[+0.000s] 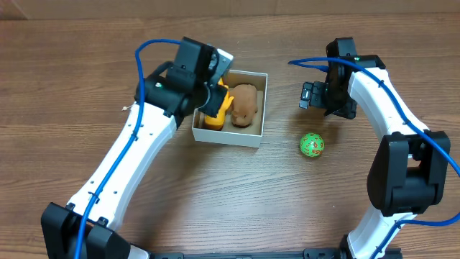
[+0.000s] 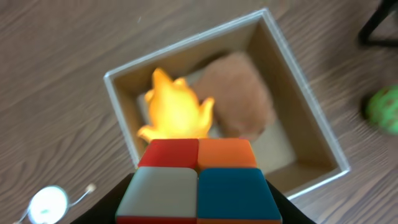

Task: Pack container
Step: 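Lower the cube into the box front corner and open the left gripper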

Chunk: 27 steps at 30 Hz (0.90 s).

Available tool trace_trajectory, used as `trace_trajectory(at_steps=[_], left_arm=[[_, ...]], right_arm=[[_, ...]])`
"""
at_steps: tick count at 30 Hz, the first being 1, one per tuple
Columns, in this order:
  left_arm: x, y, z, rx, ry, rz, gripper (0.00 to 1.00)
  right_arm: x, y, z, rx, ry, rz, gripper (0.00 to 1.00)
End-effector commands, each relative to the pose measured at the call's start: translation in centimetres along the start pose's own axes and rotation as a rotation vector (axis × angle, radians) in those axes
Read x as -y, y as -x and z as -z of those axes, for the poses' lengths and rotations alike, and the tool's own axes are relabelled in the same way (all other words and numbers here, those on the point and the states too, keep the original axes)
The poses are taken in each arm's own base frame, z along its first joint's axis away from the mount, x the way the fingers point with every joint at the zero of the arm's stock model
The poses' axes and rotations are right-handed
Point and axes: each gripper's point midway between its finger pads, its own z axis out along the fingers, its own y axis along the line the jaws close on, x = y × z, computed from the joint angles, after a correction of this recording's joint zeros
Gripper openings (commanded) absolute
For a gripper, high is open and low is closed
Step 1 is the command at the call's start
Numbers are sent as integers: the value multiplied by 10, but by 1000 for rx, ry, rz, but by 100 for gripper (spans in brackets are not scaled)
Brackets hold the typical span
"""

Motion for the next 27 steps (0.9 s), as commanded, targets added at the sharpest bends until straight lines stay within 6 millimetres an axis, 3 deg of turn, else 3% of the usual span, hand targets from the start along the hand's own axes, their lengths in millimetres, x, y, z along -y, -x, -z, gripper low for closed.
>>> trace_trajectory(at_steps=[1, 7, 10, 19, 27], left_arm=[[22, 25, 3, 78, -56, 96, 39], [33, 32, -10, 91, -74, 227, 36], [33, 27, -23, 57, -73, 292, 41], [41, -10, -68, -112, -54, 366, 34], [45, -37, -78, -224, -26, 354, 32]], right_arm=[[1, 4, 6, 24, -3, 5, 100], [1, 4, 6, 24, -3, 5, 100], [1, 4, 6, 24, -3, 5, 100], [1, 4, 6, 24, -3, 5, 100], [1, 4, 6, 24, -3, 5, 100]])
